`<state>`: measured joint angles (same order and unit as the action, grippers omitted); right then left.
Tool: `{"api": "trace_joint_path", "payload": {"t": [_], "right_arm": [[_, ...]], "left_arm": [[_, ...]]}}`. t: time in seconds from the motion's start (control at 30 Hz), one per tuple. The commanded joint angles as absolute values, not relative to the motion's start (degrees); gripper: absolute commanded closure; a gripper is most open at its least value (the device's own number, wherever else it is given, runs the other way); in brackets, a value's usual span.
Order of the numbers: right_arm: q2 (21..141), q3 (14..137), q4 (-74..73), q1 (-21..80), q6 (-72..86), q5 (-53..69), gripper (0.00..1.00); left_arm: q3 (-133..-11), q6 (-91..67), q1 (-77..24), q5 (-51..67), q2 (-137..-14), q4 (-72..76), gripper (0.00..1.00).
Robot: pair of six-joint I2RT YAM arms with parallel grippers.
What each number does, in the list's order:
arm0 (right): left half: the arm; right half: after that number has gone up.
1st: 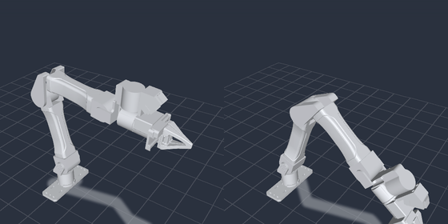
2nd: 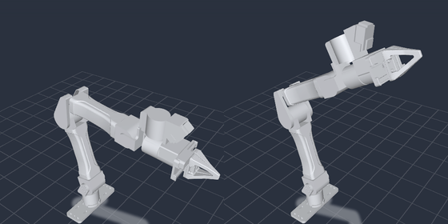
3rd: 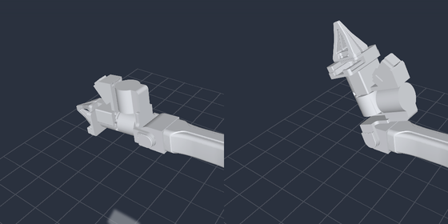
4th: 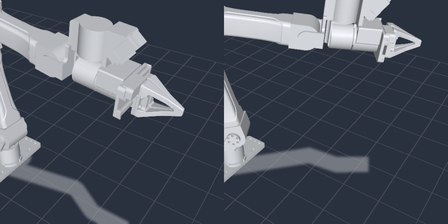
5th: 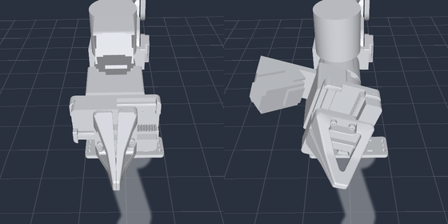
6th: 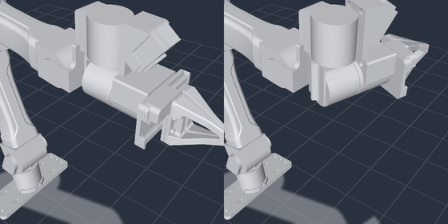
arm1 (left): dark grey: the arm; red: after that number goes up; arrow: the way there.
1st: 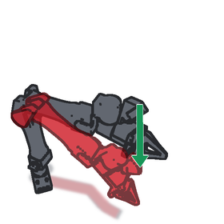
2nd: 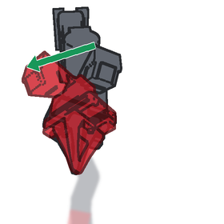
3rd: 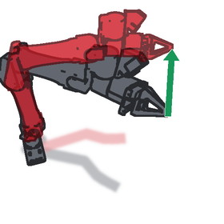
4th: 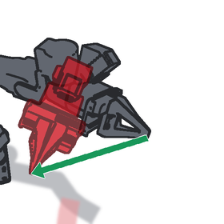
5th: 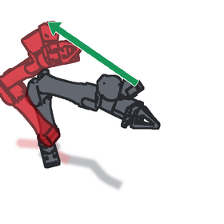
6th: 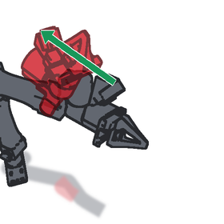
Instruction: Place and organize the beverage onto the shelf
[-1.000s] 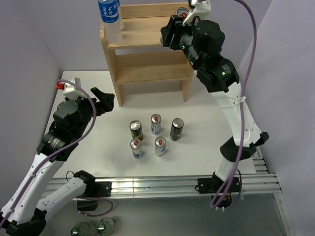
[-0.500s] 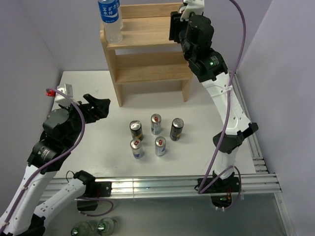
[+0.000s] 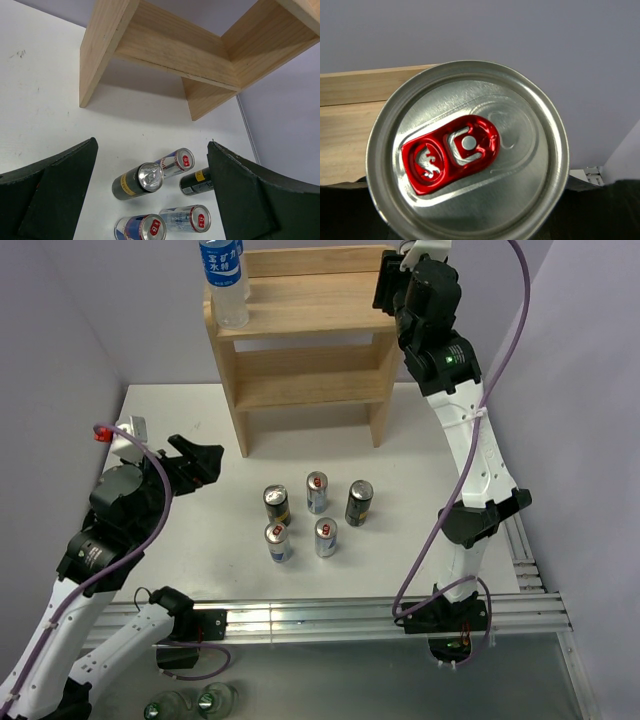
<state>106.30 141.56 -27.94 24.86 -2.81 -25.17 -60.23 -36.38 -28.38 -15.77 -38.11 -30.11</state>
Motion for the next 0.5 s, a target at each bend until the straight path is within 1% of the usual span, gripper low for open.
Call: {"api": "trace_joint_path", "payload": {"t": [0.0,0.47], "right_arm": [[106.7,143.8,-22.3,24.1,-0.7,-22.3,1.00],[111.3,145.1,-22.5,22.1,3.7,-19.2,1.00]], "left_arm": [[-59.4,-38.1,-28.7,-16.8,-37.0,-29.8,0.02],[-59.2,-39.3,-28.7,-19.1,-35.6,-32.4,0.02]]}}
